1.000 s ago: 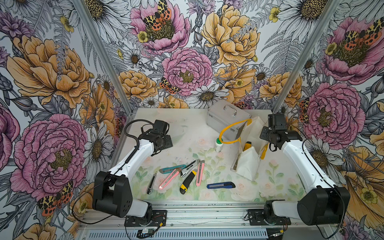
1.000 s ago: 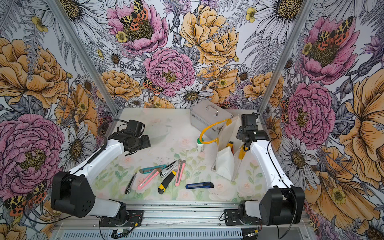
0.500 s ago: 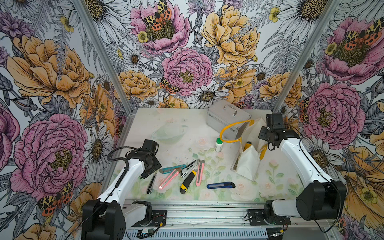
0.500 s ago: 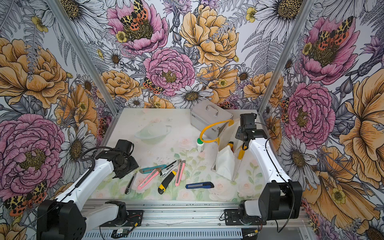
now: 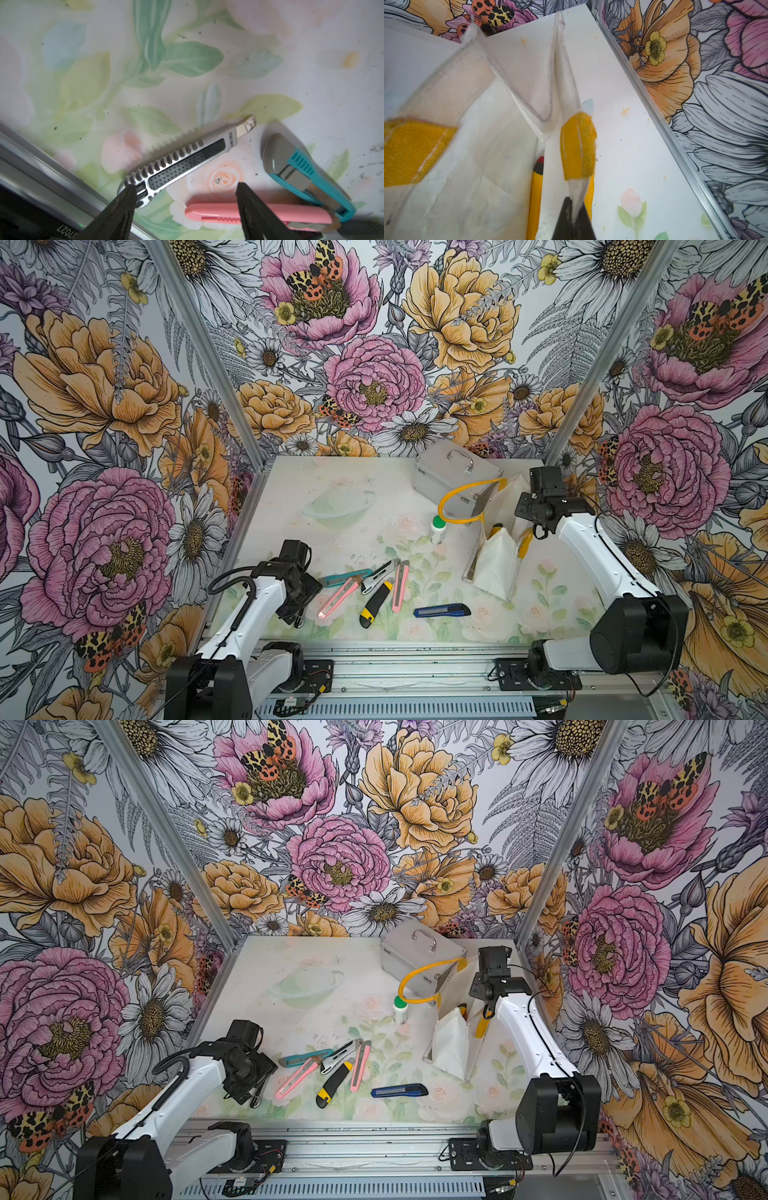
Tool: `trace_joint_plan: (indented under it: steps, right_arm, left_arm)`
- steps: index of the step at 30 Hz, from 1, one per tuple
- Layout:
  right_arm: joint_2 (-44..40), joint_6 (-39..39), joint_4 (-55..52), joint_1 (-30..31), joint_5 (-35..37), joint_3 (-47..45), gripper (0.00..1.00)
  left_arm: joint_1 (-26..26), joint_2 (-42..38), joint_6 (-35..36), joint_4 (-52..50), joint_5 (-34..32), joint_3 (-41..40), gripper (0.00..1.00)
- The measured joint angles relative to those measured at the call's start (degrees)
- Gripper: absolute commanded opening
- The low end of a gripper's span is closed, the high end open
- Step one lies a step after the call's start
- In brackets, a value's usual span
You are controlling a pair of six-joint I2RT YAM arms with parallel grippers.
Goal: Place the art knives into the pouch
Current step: Pick up the utility knife at the center of the board.
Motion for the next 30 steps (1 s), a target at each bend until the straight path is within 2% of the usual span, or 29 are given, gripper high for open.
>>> trace_joint_plan:
  steps: [9,16,23,28,30]
  right_arm:
    - [0.28,0.00,0.07,0.00,0.00,0.00,0.00]
    - [0.59,-0.02,0.22,0.00,0.00,0.00,0.00]
    - [2.12,-0.02,0.35,0.00,0.00,0.00,0.00]
    - [2.12,-0.02,0.35,0.00,0.02,0.00,0.00]
    - [2.12,-0.04,0.37,0.00,0.02,0.00,0.00]
  left_arm:
    - [1.53,0.52,-1.99,3.58,2.58,-5.33,0.78]
    - [1.68,-3.54,-5.09,4.63,2.78,-7.41,0.77]
    - [1.49,-2.69,-6.38,4.96,2.75,-7.30,0.63]
    - [-0.28,0.50,-6.34,4.74,2.08,-5.88,0.55]
    - [-1.25,2.01,-6.34,4.96,1.95,-5.18,0.49]
